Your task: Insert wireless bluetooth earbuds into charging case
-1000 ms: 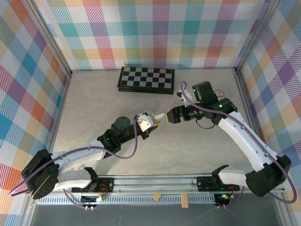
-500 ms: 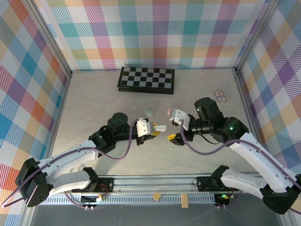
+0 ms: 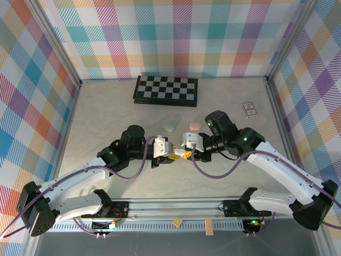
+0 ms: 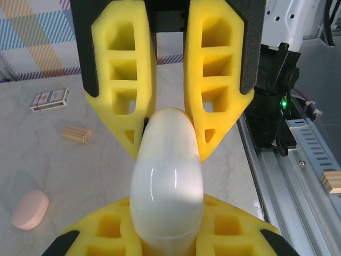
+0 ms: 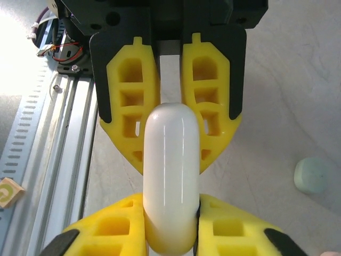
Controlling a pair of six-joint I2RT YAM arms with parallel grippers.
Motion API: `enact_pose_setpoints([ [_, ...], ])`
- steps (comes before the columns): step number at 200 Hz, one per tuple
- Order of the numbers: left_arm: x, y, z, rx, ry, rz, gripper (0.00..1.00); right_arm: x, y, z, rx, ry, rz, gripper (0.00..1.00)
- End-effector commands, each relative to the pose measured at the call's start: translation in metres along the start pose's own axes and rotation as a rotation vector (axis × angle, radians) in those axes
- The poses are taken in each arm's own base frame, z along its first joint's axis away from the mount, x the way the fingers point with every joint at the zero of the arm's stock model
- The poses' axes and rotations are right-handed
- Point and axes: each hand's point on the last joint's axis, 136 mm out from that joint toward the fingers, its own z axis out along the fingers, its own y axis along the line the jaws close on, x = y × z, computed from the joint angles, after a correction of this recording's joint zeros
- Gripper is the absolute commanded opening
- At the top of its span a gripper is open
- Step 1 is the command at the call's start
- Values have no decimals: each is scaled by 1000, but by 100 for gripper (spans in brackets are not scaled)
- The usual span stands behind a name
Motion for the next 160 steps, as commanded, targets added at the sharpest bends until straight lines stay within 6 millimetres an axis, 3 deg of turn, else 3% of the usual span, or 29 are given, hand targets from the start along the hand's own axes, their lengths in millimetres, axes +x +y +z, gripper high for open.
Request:
enact_pose_setpoints([
  [1, -16, -3, -4, 17, -47, 41, 16, -16, 0, -10, 17, -62, -34, 15],
  [12, -16, 0, -4, -2, -55, 40, 22, -15, -1, -10, 30, -68, -20, 15],
  [42, -9, 16, -5, -126, -87, 21, 58, -5, -29, -8, 221, -104, 50, 17],
  [67, 8, 24, -13, -241, -95, -19, 83, 8, -55, -11, 345, -194, 259, 17],
  [78, 18, 26, -18, -286, -95, -46, 89, 17, -63, -9, 377, -241, 385, 17],
  [95, 32, 29, -25, -355, -85, -87, 94, 36, -76, -2, 411, -313, 646, 16],
  [116, 51, 26, -29, -378, -43, -120, 98, 70, -83, 20, 402, -288, 985, 14],
  [160, 64, 19, -28, -356, 6, -131, 100, 136, -68, 91, 286, -65, 1442, 15],
])
